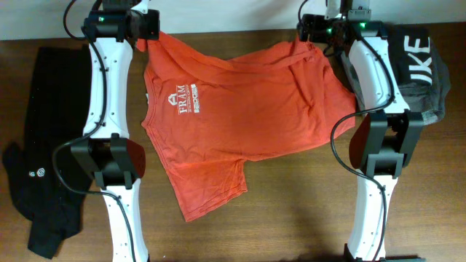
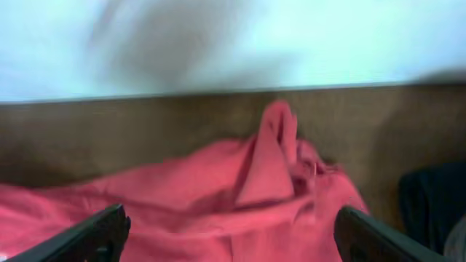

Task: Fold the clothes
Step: 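Release the T-shirt shoulders and raise both grippers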

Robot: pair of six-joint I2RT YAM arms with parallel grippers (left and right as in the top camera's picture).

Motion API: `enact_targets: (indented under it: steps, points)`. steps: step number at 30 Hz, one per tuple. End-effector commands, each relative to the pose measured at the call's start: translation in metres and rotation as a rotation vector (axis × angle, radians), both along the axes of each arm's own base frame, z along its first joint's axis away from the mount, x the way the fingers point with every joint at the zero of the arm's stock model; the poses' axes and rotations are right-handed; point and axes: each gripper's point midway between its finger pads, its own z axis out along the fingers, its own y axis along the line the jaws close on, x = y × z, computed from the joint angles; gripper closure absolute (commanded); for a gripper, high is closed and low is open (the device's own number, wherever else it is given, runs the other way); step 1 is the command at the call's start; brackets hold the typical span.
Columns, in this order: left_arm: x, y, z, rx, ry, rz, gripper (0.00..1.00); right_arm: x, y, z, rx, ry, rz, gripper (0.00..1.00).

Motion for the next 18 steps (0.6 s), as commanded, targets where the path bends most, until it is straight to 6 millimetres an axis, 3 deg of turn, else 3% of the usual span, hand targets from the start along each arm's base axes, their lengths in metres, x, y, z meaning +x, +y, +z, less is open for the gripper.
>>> enact_targets:
  steps: [1, 3, 7, 13, 16, 18]
  points:
    - [0.000, 0.001, -0.009, -0.011, 0.022, 0.005, 0.98, -0.012, -0.009, -0.005, 0.003, 0.062, -0.026, 0.06]
    - [-0.003, 0.001, -0.011, -0.012, 0.036, 0.005, 0.75, -0.022, -0.013, -0.006, 0.004, 0.104, -0.034, 0.06]
    - [-0.010, 0.000, -0.007, -0.016, 0.052, 0.001, 0.04, -0.042, -0.021, 0.007, 0.007, 0.155, -0.049, 0.04]
    - [-0.014, -0.002, 0.014, -0.029, 0.023, -0.011, 0.01, -0.073, -0.027, 0.046, 0.006, 0.179, -0.059, 0.00]
    - [-0.031, -0.014, 0.022, -0.082, 0.062, -0.061, 0.01, -0.093, -0.025, 0.065, 0.002, 0.195, -0.052, 0.01]
    - [-0.054, -0.026, 0.039, -0.144, 0.095, -0.103, 0.01, -0.112, -0.024, 0.084, -0.007, 0.204, -0.041, 0.01]
